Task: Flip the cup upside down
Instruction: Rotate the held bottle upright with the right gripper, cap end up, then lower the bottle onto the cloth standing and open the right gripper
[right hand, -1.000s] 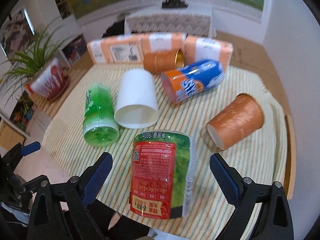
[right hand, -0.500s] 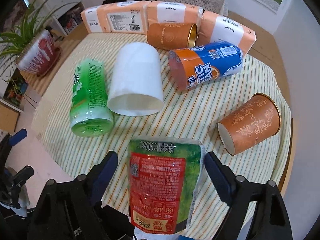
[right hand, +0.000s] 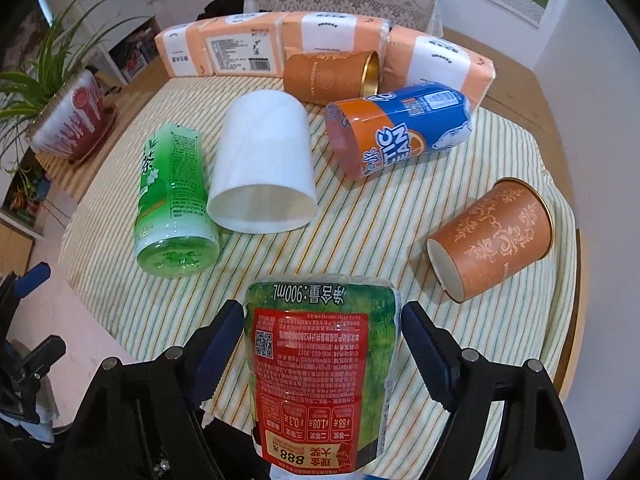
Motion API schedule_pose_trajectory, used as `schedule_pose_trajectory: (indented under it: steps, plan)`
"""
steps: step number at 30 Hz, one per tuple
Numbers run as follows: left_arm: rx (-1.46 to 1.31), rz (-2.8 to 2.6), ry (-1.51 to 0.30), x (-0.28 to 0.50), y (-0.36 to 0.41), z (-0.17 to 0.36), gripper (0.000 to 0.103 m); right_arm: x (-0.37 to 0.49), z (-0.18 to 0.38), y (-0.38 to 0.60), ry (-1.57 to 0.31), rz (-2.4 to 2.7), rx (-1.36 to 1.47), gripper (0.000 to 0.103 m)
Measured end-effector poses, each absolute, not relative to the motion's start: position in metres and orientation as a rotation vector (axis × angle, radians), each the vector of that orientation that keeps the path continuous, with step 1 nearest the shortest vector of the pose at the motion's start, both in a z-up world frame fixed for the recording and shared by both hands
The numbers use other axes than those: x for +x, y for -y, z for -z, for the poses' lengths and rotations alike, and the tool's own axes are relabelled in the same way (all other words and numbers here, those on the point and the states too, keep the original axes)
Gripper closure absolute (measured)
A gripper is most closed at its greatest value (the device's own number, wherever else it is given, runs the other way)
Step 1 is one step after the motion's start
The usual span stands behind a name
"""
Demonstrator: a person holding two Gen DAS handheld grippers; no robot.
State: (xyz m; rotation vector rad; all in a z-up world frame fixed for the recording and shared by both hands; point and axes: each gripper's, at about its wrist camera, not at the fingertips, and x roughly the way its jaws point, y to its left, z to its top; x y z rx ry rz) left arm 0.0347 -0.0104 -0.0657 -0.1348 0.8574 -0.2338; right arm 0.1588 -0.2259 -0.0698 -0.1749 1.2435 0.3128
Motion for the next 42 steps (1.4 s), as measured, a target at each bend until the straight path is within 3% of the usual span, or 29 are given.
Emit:
schedule_pose_trajectory:
  steps: [7,21,42]
  plan:
    - [-0.137,0.239,-0.851,0.034,0.011,0.063,0.003,0.149,0.055,0.235,-1.148,-0.294,-0.093,0.026]
    - [-0.145,0.255,-0.858,0.035,0.013,0.065,0.003,0.124,0.03,0.242,-0.739,-0.196,0.11,0.026]
    - [-0.132,0.276,-0.849,0.029,0.021,0.061,0.003,0.082,0.067,0.232,-0.456,-0.127,0.075,0.026]
